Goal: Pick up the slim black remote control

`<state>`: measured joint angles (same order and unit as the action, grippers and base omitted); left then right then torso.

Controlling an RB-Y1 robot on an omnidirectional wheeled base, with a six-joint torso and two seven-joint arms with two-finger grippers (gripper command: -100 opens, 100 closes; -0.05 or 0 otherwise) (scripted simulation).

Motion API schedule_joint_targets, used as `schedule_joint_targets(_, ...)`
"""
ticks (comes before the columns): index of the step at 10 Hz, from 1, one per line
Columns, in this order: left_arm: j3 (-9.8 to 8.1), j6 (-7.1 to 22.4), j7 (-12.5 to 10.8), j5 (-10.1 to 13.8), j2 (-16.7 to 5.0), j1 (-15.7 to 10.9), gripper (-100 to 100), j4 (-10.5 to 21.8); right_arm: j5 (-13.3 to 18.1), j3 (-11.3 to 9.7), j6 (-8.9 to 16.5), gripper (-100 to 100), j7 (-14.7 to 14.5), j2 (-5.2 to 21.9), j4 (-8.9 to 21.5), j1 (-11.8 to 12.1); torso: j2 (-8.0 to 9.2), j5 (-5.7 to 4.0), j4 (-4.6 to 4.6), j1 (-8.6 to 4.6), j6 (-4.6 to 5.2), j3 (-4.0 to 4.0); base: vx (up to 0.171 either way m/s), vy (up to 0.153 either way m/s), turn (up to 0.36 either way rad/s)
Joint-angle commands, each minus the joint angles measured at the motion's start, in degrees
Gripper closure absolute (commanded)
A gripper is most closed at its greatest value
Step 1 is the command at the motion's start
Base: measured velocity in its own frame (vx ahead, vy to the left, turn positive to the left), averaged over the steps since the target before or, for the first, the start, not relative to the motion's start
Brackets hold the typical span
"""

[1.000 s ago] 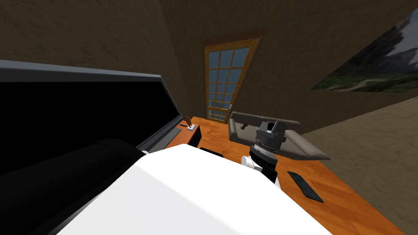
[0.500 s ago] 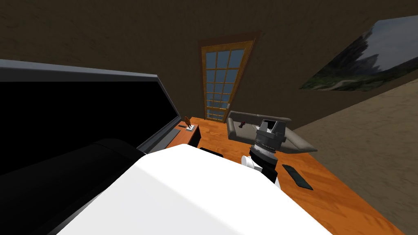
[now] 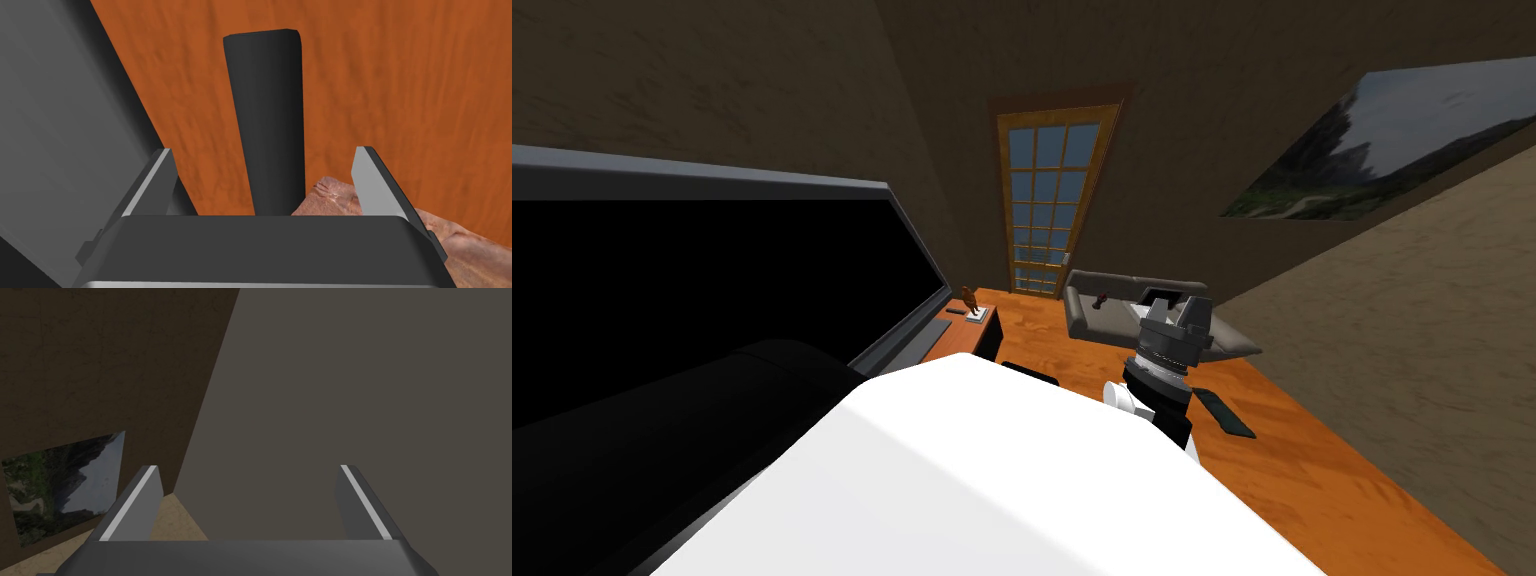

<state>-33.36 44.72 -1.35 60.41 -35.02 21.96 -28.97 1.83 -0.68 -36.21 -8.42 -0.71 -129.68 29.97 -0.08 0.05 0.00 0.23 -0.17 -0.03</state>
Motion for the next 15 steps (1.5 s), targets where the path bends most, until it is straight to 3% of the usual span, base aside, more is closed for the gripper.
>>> schedule_joint_targets(1,-0.08,1.03,-0.64,0.73,0.40,-0.24,-100,1.70,0.00,0.00,0.00,0,0.00,0.00,0.00,0.00,0.00,0.00,0.00,0.00,0.00,0.00,-0.034,0.043,-0.165)
schedule_joint_targets(2,-0.15,0.17,0.50,0.68,0.10,-0.75,-100,2.25,0.00,0.00,0.00,0,0.00,0.00,0.00,0.00,0.03,0.01,0.01,0.07,0.02,0.02,-0.017,0.025,-0.040)
schedule_joint_targets(3,-0.17,0.22,0.56,0.76,0.11,-0.84,0,2.50,0.00,0.00,0.00,0,0.00,0.00,0.00,0.01,-0.01,0.00,0.00,0.01,-0.02,0.00,0.000,0.000,0.000)
schedule_joint_targets(4,0.28,-1.65,0.26,-0.41,1.63,-2.06,-100,3.01,0.00,0.00,0.00,0,0.00,0.00,0.00,0.01,-0.06,-0.01,-0.01,-0.05,-0.02,-0.03,-0.014,0.041,0.048)
schedule_joint_targets(6,0.64,-3.15,0.02,-1.33,2.85,-3.05,-100,3.44,0.00,0.01,0.00,0,0.00,0.00,0.00,0.00,-0.03,0.03,-0.01,0.13,-0.01,-0.02,-0.021,0.067,0.031)
schedule_joint_targets(9,0.81,-2.83,-1.00,-1.65,3.10,-2.48,-100,2.19,0.00,0.00,0.00,0,0.00,0.00,0.00,0.01,-0.07,0.00,-0.01,-0.01,-0.01,-0.04,-0.006,0.019,0.000)
schedule_joint_targets(10,0.79,-2.92,-0.79,-1.61,3.07,-2.56,100,2.37,0.00,0.00,0.00,0,0.00,0.00,0.00,0.01,-0.08,-0.02,-0.02,-0.07,-0.02,-0.05,0.000,0.000,0.000)
schedule_joint_targets(14,0.80,-2.63,-0.87,-1.57,3.20,-2.53,100,2.41,0.00,0.00,0.00,0,0.00,0.00,0.00,0.01,-0.01,0.20,0.01,0.48,0.01,0.01,0.001,-0.005,0.001)
schedule_joint_targets(15,0.80,-2.63,-0.88,-1.56,3.20,-2.53,0,2.42,0.00,0.00,0.00,0,0.00,0.00,0.00,0.01,-0.01,0.20,0.01,0.50,0.02,0.01,0.000,0.000,0.000)
